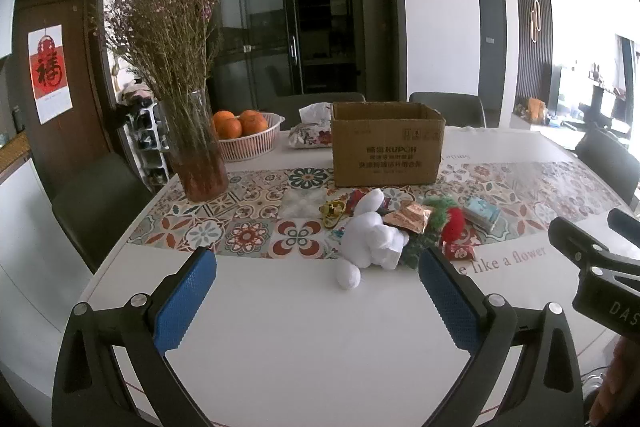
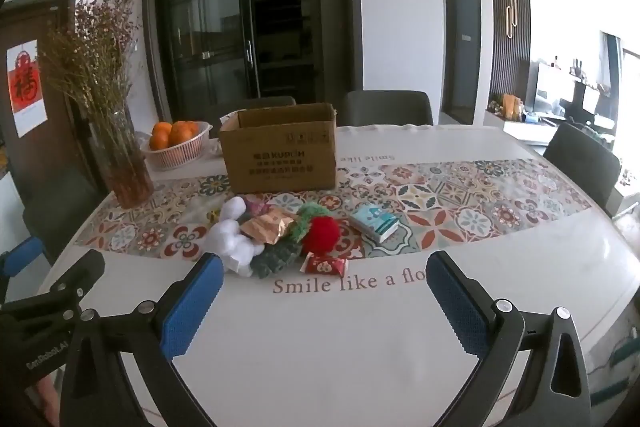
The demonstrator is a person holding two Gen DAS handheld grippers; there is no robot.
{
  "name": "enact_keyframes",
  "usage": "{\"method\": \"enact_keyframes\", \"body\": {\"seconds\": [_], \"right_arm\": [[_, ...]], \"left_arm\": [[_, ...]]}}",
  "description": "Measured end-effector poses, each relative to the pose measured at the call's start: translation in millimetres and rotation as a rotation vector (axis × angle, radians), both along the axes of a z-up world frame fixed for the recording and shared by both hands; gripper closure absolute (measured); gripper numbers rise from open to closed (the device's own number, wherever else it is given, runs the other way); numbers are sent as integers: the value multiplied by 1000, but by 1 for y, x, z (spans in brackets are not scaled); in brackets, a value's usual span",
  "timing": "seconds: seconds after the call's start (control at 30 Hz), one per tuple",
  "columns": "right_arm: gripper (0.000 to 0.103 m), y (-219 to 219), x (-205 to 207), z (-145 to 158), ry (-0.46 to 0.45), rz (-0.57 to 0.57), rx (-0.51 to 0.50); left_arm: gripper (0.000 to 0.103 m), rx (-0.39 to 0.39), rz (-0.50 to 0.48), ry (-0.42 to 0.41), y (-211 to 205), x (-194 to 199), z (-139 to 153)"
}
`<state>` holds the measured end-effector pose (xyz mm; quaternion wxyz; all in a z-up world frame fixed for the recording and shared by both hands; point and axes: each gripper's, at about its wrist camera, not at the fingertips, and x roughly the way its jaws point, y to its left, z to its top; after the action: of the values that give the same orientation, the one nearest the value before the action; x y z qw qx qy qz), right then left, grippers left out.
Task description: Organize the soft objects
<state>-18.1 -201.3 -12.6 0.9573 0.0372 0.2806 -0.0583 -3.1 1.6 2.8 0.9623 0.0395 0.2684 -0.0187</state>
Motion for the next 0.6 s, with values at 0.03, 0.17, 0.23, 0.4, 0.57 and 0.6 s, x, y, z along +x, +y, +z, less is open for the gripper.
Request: {"method": "enact_keyframes", "body": {"seconds": [0.03, 0.17, 0.23, 0.4, 0.57, 0.6], "right_arm": [[0, 0, -1, 0, -1, 0, 1], [0, 0, -1, 1, 0, 0, 1], [0, 1, -1, 1, 2, 1, 0], [0, 1, -1, 1, 0, 1, 2], [0, 2, -1, 0, 3, 4, 2], [0, 3, -1, 1, 4, 6, 2]], "left_arm": [[0, 0, 0, 0, 0, 0, 0], [0, -3, -3, 2, -1, 0, -1], [0, -7, -4, 7, 0, 1, -2], [0, -7, -5, 7, -1, 0, -2], [0, -10, -5, 13, -1, 1, -2], [0, -11, -6, 14, -1, 1, -2]]}}
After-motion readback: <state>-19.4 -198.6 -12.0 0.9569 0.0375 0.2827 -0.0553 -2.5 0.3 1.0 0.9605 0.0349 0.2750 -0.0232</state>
